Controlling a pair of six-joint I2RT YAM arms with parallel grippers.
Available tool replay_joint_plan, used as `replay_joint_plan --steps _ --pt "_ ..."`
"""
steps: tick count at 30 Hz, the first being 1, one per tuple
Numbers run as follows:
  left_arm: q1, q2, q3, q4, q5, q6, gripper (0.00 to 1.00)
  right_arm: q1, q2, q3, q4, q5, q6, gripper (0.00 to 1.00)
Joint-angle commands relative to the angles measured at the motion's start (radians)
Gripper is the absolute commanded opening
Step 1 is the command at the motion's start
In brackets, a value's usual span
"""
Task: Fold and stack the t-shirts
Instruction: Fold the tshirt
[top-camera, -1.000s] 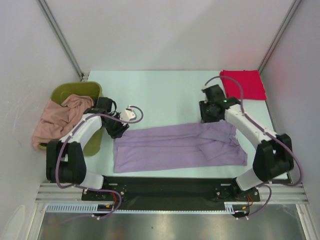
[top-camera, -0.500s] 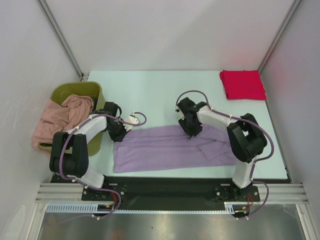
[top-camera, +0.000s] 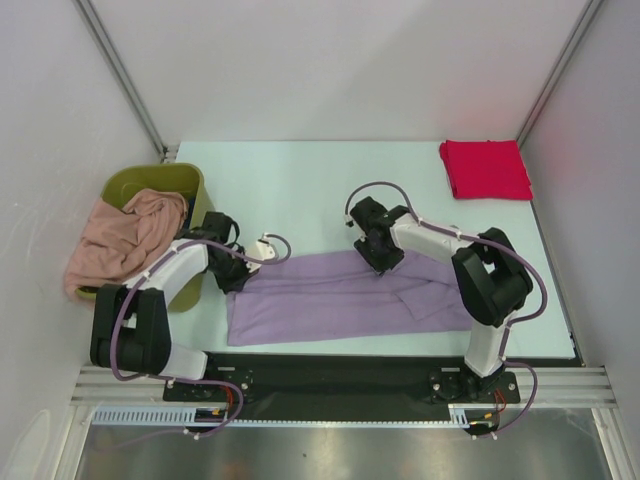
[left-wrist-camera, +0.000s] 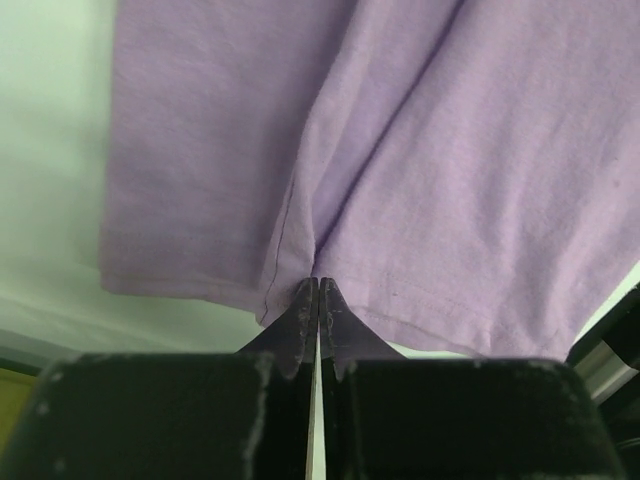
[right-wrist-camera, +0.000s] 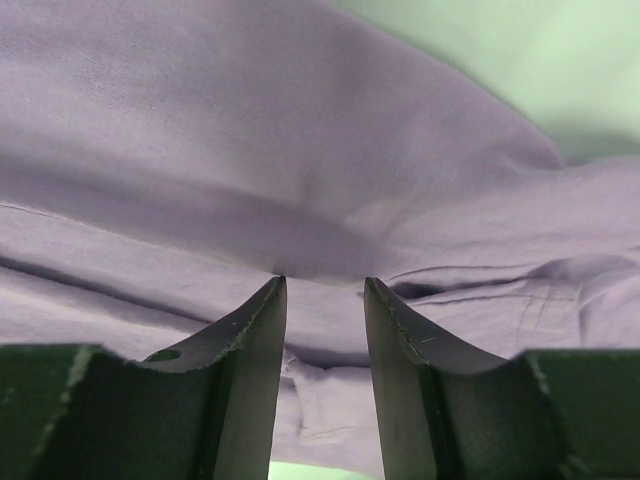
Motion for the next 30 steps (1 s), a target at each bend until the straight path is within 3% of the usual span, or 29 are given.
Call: replay_joint_plan --steps 1,5,9,10,20,27,30 --pt "-0.005 -0.039 -0.027 -0.02 0.036 0.048 0.0 0.005 0.016 0.012 0.023 0.031 -0.087 0.42" --pt "-0.005 -0.038 -0.038 -0.021 0.036 0.045 0.0 0.005 0.072 0.025 0.004 0.08 -0.098 0.36" --pt "-0.005 -0.053 -0.036 -0.018 0.032 0.044 0.0 0.01 0.04 0.028 -0.016 0.083 -0.071 0.04" --pt "-0.005 -0.058 -0.035 -0.02 0.032 0.045 0.0 0.013 0.03 0.022 -0.014 0.085 -0.063 0.0" --pt "0.023 -0.058 0.001 -0.006 -0.019 0.083 0.0 0.05 -0.077 -0.024 -0.117 0.151 -0.031 0.0" --pt "0.031 -0.052 -0.034 0.014 -0.06 0.108 0.0 0.073 -0.066 -0.076 -0.115 0.149 0.009 0.0" --pt "0.044 -0.053 -0.027 0.019 -0.054 0.103 0.0 0.073 -0.065 -0.087 -0.095 0.163 0.014 0.06"
